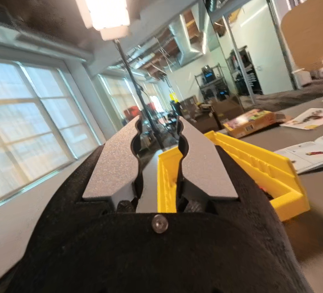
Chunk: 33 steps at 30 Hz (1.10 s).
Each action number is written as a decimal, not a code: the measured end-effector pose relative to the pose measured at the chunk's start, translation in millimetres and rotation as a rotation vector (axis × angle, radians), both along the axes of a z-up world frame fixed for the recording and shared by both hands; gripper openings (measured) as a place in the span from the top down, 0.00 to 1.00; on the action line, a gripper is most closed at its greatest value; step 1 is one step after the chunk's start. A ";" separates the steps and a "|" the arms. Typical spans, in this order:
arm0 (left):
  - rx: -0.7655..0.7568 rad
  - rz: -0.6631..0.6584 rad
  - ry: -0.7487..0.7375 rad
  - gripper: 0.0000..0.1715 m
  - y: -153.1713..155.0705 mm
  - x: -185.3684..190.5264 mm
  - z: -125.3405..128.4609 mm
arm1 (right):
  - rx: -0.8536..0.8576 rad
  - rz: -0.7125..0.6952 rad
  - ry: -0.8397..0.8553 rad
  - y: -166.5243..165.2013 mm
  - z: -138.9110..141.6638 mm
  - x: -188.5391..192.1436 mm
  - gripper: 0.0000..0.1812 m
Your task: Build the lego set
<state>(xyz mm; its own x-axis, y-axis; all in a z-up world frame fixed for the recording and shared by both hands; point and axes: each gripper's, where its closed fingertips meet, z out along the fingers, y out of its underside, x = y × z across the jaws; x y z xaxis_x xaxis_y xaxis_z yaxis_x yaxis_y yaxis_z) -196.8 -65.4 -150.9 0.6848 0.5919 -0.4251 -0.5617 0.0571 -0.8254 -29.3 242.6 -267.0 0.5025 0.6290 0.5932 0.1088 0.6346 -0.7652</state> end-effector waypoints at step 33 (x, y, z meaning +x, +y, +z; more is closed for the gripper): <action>-1.536 -0.737 -0.697 0.78 160.7 -18.7 -187.4 | 0.005 0.003 -0.086 1.5 -14.5 -10.2 1.00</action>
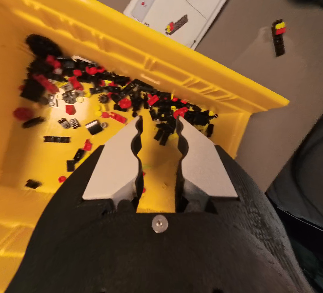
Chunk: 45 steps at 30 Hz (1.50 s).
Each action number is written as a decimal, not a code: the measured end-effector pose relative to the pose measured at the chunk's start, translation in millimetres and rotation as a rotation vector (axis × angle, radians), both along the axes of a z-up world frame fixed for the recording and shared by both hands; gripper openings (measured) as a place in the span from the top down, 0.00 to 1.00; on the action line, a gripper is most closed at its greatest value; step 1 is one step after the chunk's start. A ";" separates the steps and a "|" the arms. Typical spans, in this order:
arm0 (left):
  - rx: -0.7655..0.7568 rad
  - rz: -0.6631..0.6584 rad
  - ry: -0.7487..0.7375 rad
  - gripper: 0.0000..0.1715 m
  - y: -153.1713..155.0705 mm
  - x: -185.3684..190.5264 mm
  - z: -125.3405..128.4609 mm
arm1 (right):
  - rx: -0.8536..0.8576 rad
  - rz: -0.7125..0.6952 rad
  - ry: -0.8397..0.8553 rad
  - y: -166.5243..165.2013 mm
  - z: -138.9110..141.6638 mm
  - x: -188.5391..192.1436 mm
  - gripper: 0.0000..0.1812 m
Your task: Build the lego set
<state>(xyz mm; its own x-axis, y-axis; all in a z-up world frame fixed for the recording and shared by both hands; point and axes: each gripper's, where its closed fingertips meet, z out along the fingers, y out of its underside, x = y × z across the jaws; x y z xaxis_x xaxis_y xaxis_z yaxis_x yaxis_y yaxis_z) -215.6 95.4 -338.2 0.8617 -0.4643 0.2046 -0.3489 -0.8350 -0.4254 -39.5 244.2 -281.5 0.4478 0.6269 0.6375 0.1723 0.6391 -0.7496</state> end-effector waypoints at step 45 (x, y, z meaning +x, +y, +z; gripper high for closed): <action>0.092 -0.317 0.229 0.85 -11.8 32.1 -35.4 | -0.007 0.017 -0.036 -1.1 -6.5 -4.0 1.00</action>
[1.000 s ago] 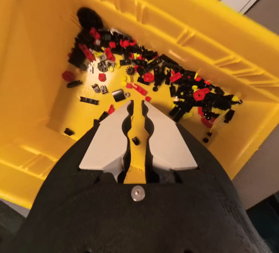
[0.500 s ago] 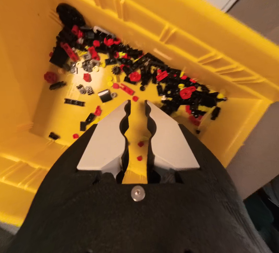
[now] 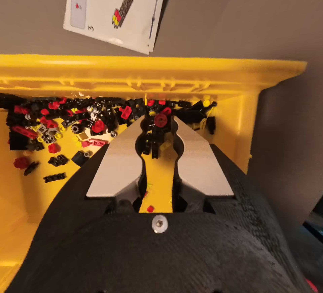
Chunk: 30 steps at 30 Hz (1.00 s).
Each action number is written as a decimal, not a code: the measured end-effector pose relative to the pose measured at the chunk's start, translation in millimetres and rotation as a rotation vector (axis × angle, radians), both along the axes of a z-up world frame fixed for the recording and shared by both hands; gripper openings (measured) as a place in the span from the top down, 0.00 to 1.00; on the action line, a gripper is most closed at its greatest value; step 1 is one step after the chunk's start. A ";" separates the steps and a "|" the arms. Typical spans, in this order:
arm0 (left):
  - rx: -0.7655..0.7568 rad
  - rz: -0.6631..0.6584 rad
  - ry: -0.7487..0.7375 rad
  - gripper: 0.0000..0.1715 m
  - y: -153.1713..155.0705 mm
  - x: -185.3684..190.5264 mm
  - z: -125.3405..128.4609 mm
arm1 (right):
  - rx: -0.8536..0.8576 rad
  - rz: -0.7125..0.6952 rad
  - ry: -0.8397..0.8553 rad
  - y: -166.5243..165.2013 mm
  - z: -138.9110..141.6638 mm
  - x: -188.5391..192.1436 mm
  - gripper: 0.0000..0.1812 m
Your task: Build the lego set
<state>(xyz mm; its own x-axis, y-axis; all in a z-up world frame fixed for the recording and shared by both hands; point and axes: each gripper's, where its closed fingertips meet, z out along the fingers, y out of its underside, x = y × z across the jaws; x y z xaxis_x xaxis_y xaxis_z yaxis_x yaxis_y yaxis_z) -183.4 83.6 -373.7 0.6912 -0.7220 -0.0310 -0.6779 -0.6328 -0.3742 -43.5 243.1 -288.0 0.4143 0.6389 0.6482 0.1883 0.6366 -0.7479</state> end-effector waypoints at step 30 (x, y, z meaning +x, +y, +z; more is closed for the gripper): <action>-0.049 -0.203 -0.046 0.92 -14.2 8.7 -10.3 | -0.009 0.015 -0.029 -1.2 -5.2 -3.7 1.00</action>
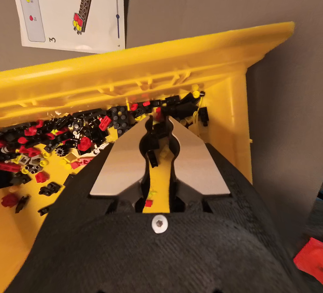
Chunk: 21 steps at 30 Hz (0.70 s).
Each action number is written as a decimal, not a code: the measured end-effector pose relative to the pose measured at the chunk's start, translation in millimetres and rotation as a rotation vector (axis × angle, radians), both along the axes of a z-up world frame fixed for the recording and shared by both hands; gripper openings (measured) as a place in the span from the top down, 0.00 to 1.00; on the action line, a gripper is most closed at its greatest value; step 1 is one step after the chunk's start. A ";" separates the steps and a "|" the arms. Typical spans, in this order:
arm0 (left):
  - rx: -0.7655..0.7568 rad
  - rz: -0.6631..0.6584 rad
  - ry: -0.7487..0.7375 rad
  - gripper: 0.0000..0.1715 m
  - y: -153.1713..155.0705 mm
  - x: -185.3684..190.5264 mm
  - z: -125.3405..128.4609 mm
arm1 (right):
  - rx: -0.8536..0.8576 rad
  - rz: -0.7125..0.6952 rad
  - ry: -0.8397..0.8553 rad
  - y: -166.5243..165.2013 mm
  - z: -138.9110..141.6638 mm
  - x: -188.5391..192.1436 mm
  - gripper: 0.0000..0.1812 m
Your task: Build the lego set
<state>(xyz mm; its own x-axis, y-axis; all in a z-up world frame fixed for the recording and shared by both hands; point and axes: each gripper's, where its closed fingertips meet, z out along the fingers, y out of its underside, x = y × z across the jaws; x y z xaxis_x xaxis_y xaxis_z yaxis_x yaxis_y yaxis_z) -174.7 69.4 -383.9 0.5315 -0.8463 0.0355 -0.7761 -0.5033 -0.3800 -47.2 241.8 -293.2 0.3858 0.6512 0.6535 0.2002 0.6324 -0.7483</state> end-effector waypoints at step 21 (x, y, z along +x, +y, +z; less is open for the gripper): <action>0.581 0.285 -0.102 0.98 -8.4 99.6 100.0 | -0.010 0.011 0.042 -1.1 6.3 3.5 1.00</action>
